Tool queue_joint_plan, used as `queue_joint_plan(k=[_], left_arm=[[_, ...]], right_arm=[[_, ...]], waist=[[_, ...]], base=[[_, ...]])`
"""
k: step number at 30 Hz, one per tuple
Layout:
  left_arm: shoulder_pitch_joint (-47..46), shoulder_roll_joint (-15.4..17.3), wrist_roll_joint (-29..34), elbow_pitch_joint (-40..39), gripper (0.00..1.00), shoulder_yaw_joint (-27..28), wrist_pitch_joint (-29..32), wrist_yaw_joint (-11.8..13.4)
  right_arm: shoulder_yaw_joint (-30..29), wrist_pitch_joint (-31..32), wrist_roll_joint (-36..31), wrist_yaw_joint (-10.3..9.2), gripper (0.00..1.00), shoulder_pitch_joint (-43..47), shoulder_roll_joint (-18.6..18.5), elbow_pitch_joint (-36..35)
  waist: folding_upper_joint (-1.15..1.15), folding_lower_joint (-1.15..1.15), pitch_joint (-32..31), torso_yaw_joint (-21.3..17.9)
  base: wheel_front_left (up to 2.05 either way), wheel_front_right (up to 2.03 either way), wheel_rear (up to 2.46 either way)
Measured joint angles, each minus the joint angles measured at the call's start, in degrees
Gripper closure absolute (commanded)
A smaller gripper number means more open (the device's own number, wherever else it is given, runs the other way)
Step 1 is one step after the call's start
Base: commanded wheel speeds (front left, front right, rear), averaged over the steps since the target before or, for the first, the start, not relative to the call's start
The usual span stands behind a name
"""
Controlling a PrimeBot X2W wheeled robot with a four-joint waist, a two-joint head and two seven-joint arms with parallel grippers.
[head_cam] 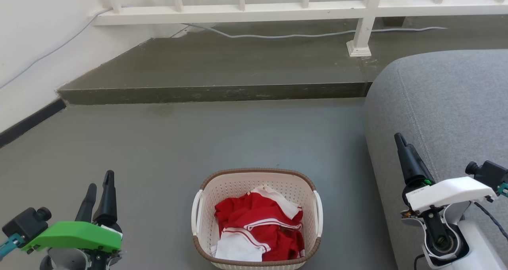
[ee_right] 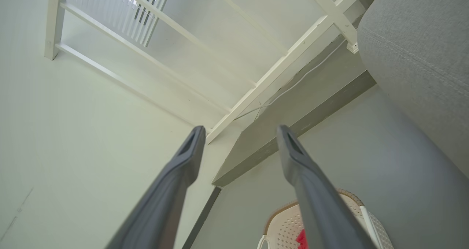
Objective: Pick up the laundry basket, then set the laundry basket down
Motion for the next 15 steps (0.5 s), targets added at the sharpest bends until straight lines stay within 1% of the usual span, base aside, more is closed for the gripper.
queue_joint_plan(k=[7, 15], left_arm=[[0.0, -0.3, 5.3, -1.2, 0.0, -0.7, -1.3, 0.5], [-0.1, -0.6, 11.6, -2.0, 0.0, -1.0, -2.9, 0.5]], right_arm=[[1.3, -1.1, -4.9, -0.86, 0.0, -0.1, 0.2, -0.3], [2.7, -3.0, -10.6, -0.96, 0.0, -0.2, 0.3, -0.4]], waist=[[0.0, 0.0, 0.1, 0.0], [0.0, 0.0, 0.1, 0.0]], base=[[0.0, 0.0, 0.0], [0.0, 0.0, 0.0]])
